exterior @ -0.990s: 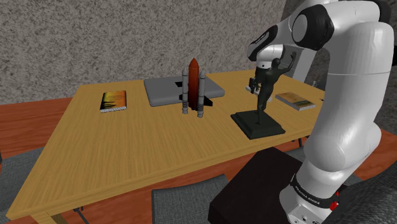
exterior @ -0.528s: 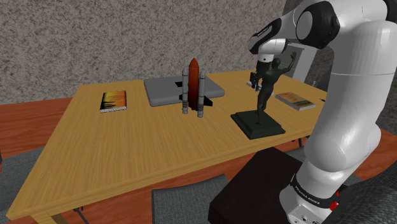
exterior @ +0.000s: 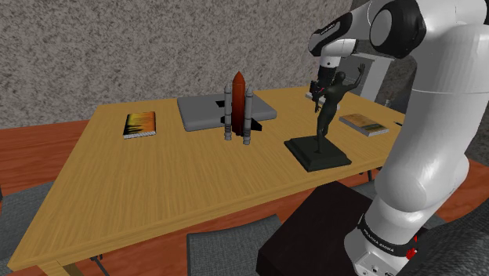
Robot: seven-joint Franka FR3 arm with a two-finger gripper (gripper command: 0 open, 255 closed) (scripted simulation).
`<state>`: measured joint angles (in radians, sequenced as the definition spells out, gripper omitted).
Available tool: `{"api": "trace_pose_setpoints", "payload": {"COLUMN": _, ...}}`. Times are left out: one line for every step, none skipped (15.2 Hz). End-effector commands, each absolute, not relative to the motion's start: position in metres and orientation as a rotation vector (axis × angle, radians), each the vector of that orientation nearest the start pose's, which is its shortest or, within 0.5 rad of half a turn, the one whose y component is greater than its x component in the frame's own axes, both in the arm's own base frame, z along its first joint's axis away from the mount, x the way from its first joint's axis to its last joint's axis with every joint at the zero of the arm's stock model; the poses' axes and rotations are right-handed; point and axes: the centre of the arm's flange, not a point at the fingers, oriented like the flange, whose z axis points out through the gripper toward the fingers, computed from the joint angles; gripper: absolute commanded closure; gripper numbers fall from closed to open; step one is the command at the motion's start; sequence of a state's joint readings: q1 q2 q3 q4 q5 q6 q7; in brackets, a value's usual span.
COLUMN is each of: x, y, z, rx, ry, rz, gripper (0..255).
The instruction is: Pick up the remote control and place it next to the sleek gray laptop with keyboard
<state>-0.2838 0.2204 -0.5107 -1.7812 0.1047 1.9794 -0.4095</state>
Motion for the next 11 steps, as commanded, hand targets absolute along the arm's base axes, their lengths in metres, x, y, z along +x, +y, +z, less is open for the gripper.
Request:
{"api": "trace_pose_setpoints", "payload": {"x": 0.454, "y": -0.41, "z": 0.448, "rx": -3.087, "ry": 0.651, "rz": 0.0, "gripper": 255}}
{"api": "trace_pose_setpoints", "payload": {"x": 0.459, "y": -0.397, "z": 0.449, "rx": -3.087, "ry": 0.651, "rz": 0.0, "gripper": 255}}
{"api": "trace_pose_setpoints", "payload": {"x": 0.464, "y": -0.385, "z": 0.449, "rx": -3.087, "ry": 0.651, "rz": 0.0, "gripper": 255}}
{"api": "trace_pose_setpoints", "payload": {"x": 0.469, "y": -0.373, "z": 0.449, "rx": -3.087, "ry": 0.651, "rz": 0.0, "gripper": 255}}
{"api": "trace_pose_setpoints", "payload": {"x": 0.474, "y": -0.361, "z": 0.449, "rx": -3.087, "ry": 0.651, "rz": 0.0, "gripper": 255}}
{"api": "trace_pose_setpoints", "payload": {"x": 0.479, "y": -0.349, "z": 0.449, "rx": -3.087, "ry": 0.651, "rz": 0.0, "gripper": 255}}
{"api": "trace_pose_setpoints", "payload": {"x": 0.484, "y": -0.336, "z": 0.449, "rx": -3.087, "ry": 0.651, "rz": 0.0, "gripper": 255}}
{"api": "trace_pose_setpoints", "payload": {"x": 0.489, "y": -0.324, "z": 0.449, "rx": -3.087, "ry": 0.651, "rz": 0.0, "gripper": 255}}
{"api": "trace_pose_setpoints", "payload": {"x": 0.494, "y": -0.312, "z": 0.449, "rx": -3.087, "ry": 0.651, "rz": 0.0, "gripper": 255}}
{"api": "trace_pose_setpoints", "payload": {"x": 0.499, "y": -0.3, "z": 0.449, "rx": -3.087, "ry": 0.651, "rz": 0.0, "gripper": 255}}
{"api": "trace_pose_setpoints", "payload": {"x": 0.504, "y": -0.287, "z": 0.45, "rx": -3.087, "ry": 0.651, "rz": 0.0, "gripper": 255}}
